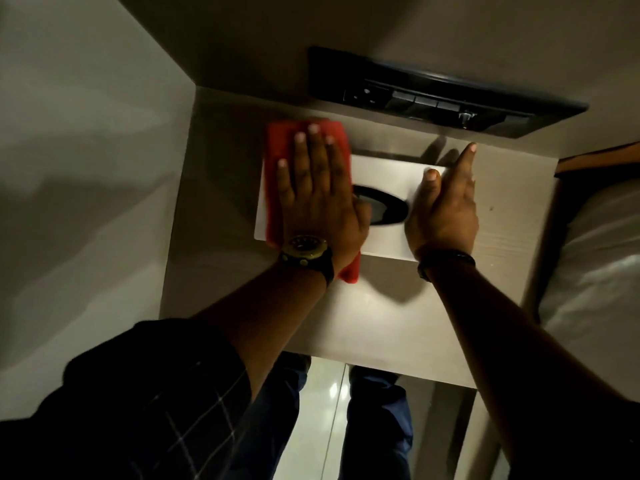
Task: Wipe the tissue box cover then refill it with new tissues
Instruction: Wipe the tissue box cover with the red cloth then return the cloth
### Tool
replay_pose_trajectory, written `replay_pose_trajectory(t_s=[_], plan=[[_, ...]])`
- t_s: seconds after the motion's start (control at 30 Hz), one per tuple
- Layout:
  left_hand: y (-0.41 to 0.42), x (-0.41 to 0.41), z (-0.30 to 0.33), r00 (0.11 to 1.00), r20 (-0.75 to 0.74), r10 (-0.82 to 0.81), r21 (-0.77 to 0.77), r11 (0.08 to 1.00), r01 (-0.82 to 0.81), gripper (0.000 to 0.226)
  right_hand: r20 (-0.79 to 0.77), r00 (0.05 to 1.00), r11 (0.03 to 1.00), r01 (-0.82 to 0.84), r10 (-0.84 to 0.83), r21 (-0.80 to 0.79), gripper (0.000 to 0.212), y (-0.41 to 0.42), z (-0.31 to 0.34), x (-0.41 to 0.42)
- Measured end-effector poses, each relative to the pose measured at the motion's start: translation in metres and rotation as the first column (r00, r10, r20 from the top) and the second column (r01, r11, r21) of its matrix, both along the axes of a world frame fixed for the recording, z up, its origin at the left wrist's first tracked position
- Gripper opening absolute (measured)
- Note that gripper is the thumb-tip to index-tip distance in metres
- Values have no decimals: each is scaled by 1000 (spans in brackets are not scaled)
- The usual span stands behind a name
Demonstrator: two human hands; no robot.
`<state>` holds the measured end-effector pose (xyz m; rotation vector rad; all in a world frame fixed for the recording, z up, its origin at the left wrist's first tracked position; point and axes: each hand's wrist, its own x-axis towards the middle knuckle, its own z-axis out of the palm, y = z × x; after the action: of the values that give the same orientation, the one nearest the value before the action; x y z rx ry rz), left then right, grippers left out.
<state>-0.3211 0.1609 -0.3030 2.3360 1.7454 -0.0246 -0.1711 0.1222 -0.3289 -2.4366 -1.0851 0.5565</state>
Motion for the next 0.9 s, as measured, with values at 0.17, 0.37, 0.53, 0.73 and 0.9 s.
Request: replay_pose_trajectory(t_s=[0.17, 0.37, 0.53, 0.73, 0.9], plan=[[-6, 16, -2, 997, 22, -69, 20, 997, 69, 75, 12, 1000, 1000, 9, -9, -17, 64, 0, 2, -3], [-5, 21, -5, 989, 49, -136, 33, 990, 134, 72, 18, 999, 999, 27, -26, -33, 64, 1, 4, -5], [-9, 29, -1, 980, 126, -156, 14, 988, 155, 68, 22, 1000, 1000, 9, -9, 16, 63, 0, 5, -3], [26, -33, 3, 933, 286, -218, 100, 975, 198, 65, 19, 1000, 998, 10, -11, 56, 63, 0, 2, -1], [48, -80, -9, 976, 106, -193, -15, 981, 195, 63, -27, 1000, 1000, -7, 7, 2, 64, 1, 10, 1]])
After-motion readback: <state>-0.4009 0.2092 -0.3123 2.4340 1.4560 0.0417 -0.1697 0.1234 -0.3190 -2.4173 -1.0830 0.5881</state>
